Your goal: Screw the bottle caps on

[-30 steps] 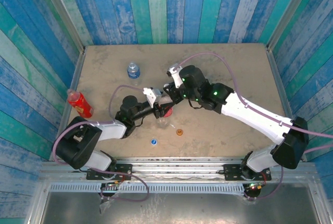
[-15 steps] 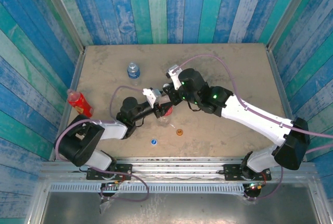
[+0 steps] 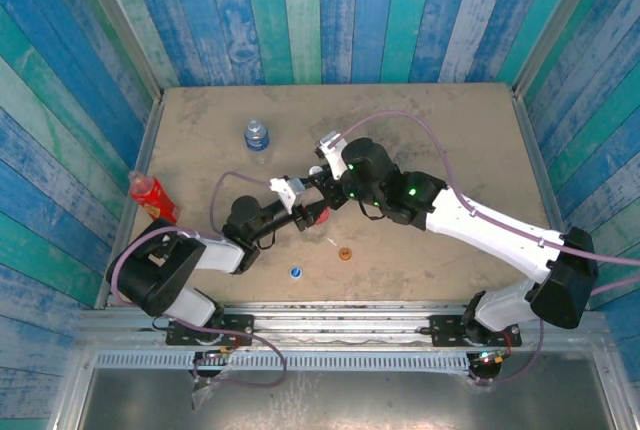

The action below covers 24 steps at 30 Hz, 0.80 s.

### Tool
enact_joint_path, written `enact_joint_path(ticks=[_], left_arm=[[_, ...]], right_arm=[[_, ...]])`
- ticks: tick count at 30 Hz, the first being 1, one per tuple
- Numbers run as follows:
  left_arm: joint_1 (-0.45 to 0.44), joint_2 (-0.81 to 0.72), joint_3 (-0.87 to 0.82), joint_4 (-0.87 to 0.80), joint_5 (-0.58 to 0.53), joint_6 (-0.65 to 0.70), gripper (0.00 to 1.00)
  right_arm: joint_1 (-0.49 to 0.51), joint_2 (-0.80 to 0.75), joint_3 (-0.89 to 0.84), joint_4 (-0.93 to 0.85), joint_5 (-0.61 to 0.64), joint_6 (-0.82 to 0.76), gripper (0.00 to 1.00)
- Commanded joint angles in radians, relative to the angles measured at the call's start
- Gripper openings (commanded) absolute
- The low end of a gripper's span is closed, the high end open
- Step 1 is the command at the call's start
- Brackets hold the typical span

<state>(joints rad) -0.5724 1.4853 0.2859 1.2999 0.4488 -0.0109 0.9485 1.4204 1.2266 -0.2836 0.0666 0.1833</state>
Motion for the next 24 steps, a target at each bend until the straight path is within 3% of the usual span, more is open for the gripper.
enact_joint_path(ticks=[1,7,13,19,24], left_arm=[[-0.001,-0.021,-0.004,0.080,-0.018,0.039,0.54],[-0.001,-0.034,-0.004,0.058,-0.015,0.044,0.54],[-0.001,-0.039,-0.001,0.045,-0.012,0.041,0.55],[-0.001,-0.042,0.005,0.012,0.018,0.023,0.55],[0.000,-0.053,0.027,-0.059,0.070,0.007,0.55]], right_arm=[[0.006,0.004,-0.053,-0.101,-0.005,-0.015,0.37],[0.010,-0.005,-0.055,-0.094,0.007,-0.024,0.41],[0.010,-0.047,-0.076,-0.085,0.009,-0.061,0.56],[0.006,-0.164,-0.125,-0.040,-0.086,-0.193,0.63],[-0.086,-0.198,-0.104,-0.056,-0.292,-0.287,0.62]])
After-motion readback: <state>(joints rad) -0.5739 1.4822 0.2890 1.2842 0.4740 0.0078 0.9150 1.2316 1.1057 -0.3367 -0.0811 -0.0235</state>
